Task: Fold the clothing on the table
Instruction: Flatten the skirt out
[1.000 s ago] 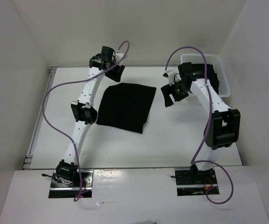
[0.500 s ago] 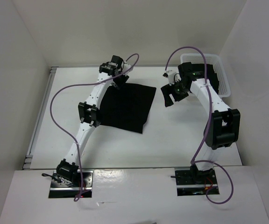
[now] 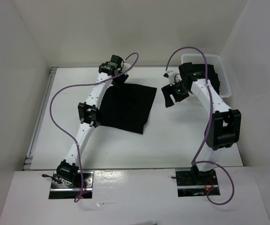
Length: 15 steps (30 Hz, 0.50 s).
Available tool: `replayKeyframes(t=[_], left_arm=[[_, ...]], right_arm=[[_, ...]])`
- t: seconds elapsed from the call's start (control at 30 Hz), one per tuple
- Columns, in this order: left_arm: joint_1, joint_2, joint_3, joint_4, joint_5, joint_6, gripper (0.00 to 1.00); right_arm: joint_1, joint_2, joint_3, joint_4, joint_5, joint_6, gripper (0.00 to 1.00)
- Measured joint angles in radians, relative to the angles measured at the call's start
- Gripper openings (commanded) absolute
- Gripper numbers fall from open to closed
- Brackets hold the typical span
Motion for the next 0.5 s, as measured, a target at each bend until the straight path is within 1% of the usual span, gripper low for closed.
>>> replayKeyframes(t=[0.07,0.1,0.2,0.3,0.5], left_arm=[[0.007,0.0,0.0,0.0,0.027,-0.001,0.53],[0.01,0.0,0.0,0.0,0.048,-0.002,0.55],[0.023,0.0,0.0,0.005,0.108,-0.005,0.54],[0.04,0.0,0.0,0.011,0.115,-0.006,0.51],[0.057,0.0,0.0,0.022,0.102,-0.024,0.51]], right_arm=[[0.0,0.0,0.0,0.0,-0.004,0.0,0.83],[0.0,0.0,0.0,0.0,-0.004,0.0,0.83],[0.0,0.0,0.0,0.0,-0.005,0.0,0.83],[0.0,0.0,0.0,0.0,-0.005,0.0,0.83],[0.0,0.0,0.0,0.0,-0.005,0.0,0.83]])
